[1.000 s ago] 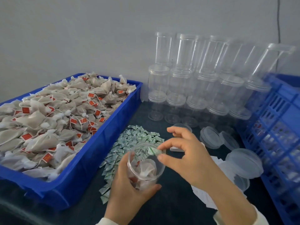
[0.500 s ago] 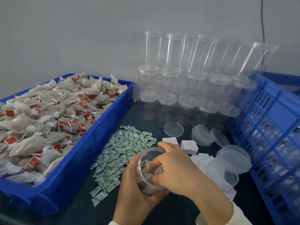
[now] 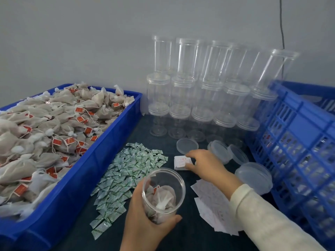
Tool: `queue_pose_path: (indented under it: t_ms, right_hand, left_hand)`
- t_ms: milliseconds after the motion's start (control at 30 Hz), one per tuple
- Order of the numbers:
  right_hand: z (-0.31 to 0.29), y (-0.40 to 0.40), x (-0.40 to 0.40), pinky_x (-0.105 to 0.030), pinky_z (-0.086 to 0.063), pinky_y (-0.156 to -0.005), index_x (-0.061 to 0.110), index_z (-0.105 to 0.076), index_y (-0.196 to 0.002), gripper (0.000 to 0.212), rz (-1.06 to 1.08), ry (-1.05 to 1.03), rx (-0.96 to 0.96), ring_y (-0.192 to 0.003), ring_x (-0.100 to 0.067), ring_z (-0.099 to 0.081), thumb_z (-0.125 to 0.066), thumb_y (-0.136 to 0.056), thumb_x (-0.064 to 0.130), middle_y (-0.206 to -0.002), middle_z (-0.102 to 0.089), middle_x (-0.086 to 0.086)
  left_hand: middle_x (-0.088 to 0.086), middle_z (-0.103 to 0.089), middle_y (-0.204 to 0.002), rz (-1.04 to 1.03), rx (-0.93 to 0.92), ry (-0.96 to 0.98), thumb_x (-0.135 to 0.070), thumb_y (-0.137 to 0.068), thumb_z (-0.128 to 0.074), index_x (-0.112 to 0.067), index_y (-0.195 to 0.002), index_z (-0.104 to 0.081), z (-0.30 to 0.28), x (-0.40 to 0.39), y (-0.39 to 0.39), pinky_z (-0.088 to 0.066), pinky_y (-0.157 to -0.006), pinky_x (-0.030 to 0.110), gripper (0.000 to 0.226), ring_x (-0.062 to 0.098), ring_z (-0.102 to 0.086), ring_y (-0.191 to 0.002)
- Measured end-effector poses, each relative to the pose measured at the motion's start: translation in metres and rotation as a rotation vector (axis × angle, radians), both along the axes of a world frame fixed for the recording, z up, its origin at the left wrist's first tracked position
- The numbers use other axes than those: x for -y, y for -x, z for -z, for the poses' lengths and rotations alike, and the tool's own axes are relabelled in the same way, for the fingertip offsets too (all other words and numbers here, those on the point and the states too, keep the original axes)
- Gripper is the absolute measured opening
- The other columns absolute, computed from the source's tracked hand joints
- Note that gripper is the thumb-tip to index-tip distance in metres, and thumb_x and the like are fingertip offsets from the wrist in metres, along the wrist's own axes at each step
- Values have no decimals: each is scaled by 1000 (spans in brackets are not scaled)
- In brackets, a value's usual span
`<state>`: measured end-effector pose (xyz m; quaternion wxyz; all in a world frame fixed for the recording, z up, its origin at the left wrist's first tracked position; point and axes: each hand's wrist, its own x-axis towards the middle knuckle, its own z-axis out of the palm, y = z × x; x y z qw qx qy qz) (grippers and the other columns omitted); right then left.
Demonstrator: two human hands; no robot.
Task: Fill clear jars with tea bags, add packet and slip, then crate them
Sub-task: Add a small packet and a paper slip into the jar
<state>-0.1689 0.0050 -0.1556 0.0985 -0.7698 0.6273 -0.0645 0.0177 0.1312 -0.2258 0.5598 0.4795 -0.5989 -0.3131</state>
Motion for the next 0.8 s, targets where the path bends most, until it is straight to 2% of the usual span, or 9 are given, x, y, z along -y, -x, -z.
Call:
queue_pose_path:
  t_ms: [67, 200, 300, 400, 500, 667, 800]
  right_hand:
    - [17, -1, 7, -39, -44, -94, 18, -60, -120, 34, -86, 27, -98, -116, -24, -55, -61, -92, 36, -123, -61, 1]
    - [31, -7, 16, -32, -34, -92, 19, -61, -106, 27, -168, 124, -276, -108, -24, -56, -49, -96, 40, -113, -64, 2]
    - [35, -9, 19, -32, -31, -94, 20, -63, -106, 31, -204, 173, -365, -105, -23, -57, -42, -99, 42, -111, -65, 2]
    - [32, -8, 21, -32, -33, -91, 19, -62, -109, 29, -234, 131, -411, -108, -25, -57, -44, -99, 39, -115, -64, 1]
    - [25, -6, 25, -33, -35, -87, 20, -64, -107, 26, -242, 72, -405, -108, -26, -56, -46, -98, 38, -113, -64, 0]
    - [17, -4, 35, -34, -38, -91, 24, -68, -110, 30, -246, -30, -329, -111, -24, -54, -50, -97, 43, -118, -63, 2]
    - [13, 2, 44, -36, -44, -96, 30, -68, -118, 30, -222, -168, -191, -115, -22, -54, -56, -94, 44, -129, -60, 5]
  left_hand:
    - [-34, -53, -120, 3, 3, -20, -39, -34, -91, -64, -120, -40, 1, -1, -1, -46, -76, 4, 103, -12, -55, -108]
    - [-32, -53, -121, -7, -21, -43, -33, -35, -92, -63, -119, -41, 4, -1, -2, -43, -83, 3, 103, -9, -55, -111]
    - [-34, -53, -119, -8, -30, -36, -31, -36, -91, -67, -116, -41, 1, 0, -2, -42, -81, 1, 101, -11, -54, -110]
    - [-37, -51, -119, -18, -13, -23, -34, -37, -89, -71, -115, -38, -1, -1, -3, -39, -80, -1, 101, -14, -53, -109]
    - [-37, -50, -119, -23, -4, -29, -35, -37, -90, -72, -116, -36, 0, 0, -3, -39, -81, -1, 102, -14, -52, -109]
    - [-33, -51, -122, -11, 13, -33, -35, -38, -91, -67, -120, -37, 2, 0, -3, -39, -83, 0, 102, -11, -53, -111]
    - [-38, -48, -124, -13, 4, -58, -41, -37, -91, -69, -119, -35, 4, 0, -3, -38, -84, -1, 102, -13, -51, -112]
